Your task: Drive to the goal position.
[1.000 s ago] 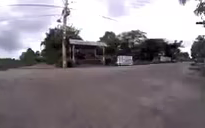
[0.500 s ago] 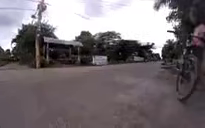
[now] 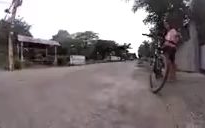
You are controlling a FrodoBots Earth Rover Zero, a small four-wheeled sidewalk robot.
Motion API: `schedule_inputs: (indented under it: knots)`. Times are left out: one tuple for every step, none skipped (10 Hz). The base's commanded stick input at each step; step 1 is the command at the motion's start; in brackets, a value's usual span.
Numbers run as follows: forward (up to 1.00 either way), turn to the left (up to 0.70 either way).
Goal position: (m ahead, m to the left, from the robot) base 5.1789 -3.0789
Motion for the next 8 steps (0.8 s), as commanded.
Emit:
schedule_inputs:
  knots:
    - [0.0, 0.0]
    - [0.0, 0.0]
    - [0.0, 0.0]
    - [0.0, 0.0]
    - [0.0, 0.0]
    - [0.0, 0.0]
    - [0.0, 0.0]
    - [0.08, 0.0]
